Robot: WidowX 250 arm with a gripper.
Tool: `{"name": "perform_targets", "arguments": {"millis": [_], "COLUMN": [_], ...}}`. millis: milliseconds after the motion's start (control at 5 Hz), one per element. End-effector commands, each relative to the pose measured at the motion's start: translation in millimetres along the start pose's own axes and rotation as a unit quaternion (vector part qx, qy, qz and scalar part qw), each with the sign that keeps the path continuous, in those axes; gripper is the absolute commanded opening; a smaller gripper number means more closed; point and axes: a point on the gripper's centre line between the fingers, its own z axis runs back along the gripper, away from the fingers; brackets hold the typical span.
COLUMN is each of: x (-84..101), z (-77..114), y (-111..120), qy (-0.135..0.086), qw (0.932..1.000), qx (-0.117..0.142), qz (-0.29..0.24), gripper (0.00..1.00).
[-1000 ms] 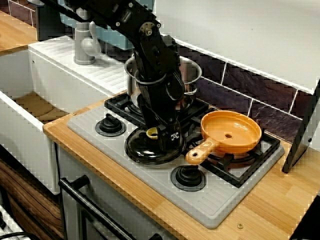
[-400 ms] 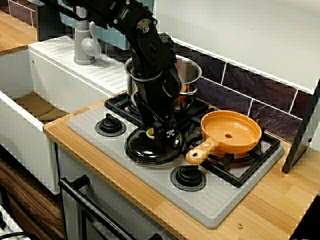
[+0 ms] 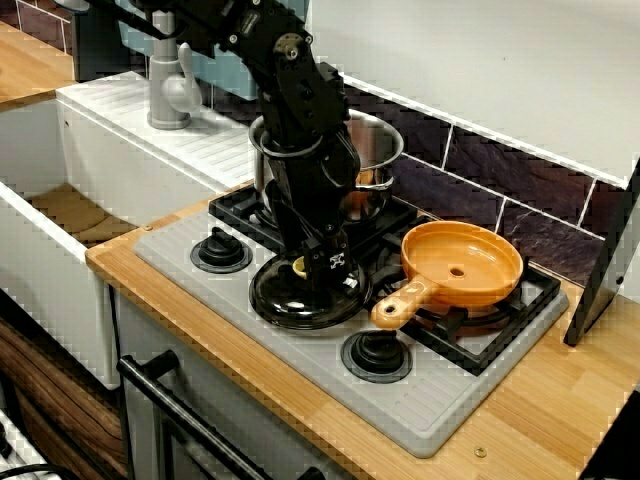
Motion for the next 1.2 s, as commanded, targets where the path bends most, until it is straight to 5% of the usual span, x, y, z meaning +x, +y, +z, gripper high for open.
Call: {"name": "perform_targets", "arguments": {"millis": [0,600,800,1000], "x": [10.1,8.1,6.7,5.4], "z": [7.0,8.7,8.0,8.6], "y": [6.7,2.8,3.8,4.1], "qy": [-0.015,-0.014,-0.018,-0.019], "qw": [0.9999,0.9999,0.9998,0.9997], "qx": [0.002,0.001,-0.009,-0.012], "qz": [0.0,-0.002,0.004,0.003], "gripper": [1.0,1.0,0.0,0.0]}}
